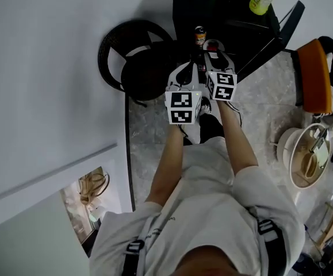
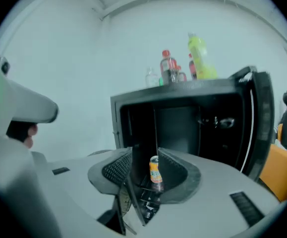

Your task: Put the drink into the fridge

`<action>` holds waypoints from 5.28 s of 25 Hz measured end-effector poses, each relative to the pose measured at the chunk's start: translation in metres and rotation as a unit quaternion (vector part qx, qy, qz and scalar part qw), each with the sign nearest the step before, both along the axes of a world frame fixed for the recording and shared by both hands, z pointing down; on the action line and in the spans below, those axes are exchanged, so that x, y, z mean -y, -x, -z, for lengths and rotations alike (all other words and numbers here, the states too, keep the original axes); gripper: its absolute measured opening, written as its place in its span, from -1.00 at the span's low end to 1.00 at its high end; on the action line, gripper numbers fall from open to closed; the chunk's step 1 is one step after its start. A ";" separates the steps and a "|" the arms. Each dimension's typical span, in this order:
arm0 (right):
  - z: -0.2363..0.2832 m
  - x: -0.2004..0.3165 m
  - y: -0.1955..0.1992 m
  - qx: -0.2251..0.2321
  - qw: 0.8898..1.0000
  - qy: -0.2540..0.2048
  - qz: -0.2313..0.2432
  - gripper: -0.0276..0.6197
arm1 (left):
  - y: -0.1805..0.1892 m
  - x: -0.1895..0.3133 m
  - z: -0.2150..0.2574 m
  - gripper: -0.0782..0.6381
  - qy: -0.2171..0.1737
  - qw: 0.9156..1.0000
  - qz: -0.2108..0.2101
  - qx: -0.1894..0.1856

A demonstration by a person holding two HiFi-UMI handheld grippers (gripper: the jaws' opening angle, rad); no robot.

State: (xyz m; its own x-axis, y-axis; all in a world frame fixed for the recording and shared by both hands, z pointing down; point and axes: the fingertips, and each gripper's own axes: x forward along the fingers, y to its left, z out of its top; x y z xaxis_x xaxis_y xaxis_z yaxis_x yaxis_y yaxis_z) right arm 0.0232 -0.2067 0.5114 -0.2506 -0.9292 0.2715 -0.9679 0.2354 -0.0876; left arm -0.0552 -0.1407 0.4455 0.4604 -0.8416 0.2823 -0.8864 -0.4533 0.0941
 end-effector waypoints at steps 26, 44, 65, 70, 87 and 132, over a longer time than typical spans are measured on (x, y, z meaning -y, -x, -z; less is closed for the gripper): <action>0.060 -0.066 -0.062 0.046 0.998 0.011 -0.040 -0.90 | -0.015 -0.010 0.039 -0.76 -0.010 0.999 -0.040 0.030; 0.191 0.096 -0.065 0.010 0.995 -0.097 0.012 -0.59 | -0.048 0.126 0.123 -0.76 -0.100 0.994 -0.046 0.002; 0.171 0.204 -0.050 -0.068 0.995 0.029 0.063 0.12 | -0.052 0.216 0.157 -0.76 -0.147 0.989 -0.010 0.014; 0.167 0.208 -0.044 -0.077 0.993 0.031 0.082 0.05 | -0.040 0.220 0.157 -0.76 -0.150 0.989 0.011 0.006; 0.175 0.153 -0.031 -0.048 0.995 -0.001 0.089 0.04 | -0.016 0.171 0.147 -0.76 -0.139 0.990 0.009 0.005; -0.148 0.116 -0.076 -0.005 1.000 0.021 -0.022 0.03 | -0.068 0.055 -0.130 -0.76 0.030 0.995 -0.082 0.049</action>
